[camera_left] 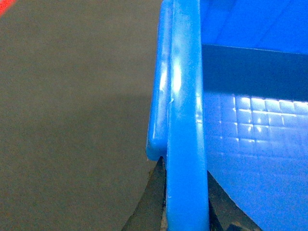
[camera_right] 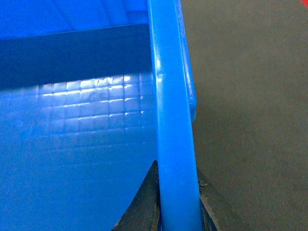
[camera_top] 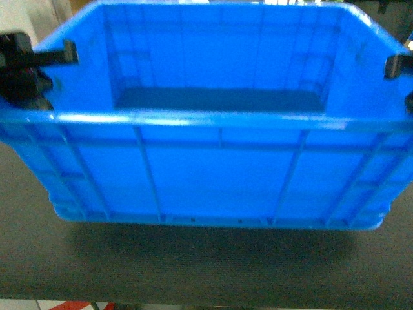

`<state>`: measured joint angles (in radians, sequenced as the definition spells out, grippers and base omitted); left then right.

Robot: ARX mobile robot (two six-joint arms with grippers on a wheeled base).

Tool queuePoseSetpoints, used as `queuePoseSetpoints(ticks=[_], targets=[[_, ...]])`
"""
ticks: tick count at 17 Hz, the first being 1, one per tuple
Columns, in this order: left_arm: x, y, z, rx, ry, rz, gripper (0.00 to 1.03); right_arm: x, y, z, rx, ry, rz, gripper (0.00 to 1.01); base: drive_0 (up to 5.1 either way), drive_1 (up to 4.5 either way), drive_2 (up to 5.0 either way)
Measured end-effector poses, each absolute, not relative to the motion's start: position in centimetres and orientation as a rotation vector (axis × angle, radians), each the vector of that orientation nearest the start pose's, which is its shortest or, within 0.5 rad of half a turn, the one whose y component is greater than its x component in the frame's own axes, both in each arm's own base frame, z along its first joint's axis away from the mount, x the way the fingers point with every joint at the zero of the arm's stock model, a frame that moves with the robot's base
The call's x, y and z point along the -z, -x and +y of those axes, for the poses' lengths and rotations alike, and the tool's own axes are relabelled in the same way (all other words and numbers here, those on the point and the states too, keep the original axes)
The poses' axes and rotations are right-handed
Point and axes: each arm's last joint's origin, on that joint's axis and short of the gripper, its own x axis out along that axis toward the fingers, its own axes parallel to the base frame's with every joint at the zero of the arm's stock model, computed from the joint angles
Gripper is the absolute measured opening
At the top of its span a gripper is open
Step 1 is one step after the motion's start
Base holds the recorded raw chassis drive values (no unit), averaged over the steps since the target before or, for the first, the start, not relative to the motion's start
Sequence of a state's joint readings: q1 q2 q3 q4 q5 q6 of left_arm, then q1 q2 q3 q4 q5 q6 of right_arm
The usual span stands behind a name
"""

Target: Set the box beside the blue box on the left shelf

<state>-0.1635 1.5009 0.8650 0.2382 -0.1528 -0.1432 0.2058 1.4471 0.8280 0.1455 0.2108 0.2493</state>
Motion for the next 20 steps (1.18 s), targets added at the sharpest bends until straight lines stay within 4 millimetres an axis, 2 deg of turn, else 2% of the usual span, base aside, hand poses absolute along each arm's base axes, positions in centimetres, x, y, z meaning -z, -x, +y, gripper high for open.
queuePoseSetpoints(ticks=[2, 4, 10, 20], targets=[[-26.4, -30.7, -4.6, -0.014, 0.077, 0.28, 0.08, -25.5, -29.0, 6.1, 0.058, -0.144, 0.344, 0.1, 0.0, 0.0, 0.0], [-27.5, -29.9, -4.7, -0.013, 0.063, 0.224, 0.08, -26.7, -28.2, 6.4, 0.062, -0.132, 0.27, 0.1, 0.0, 0.0, 0.0], [-27.2, -29.4, -4.7, -0.015, 0.054, 0.232, 0.08, -26.2, -27.8, 6.3, 0.064, -0.122, 0.277, 0.1, 0.0, 0.0, 0.0], [-27.1, -29.4, -4.8, -0.015, 0.053, 0.237, 0.08, -26.2, -27.8, 6.4, 0.065, -0.12, 0.277, 0.1, -1.1, -1.14, -1.1]])
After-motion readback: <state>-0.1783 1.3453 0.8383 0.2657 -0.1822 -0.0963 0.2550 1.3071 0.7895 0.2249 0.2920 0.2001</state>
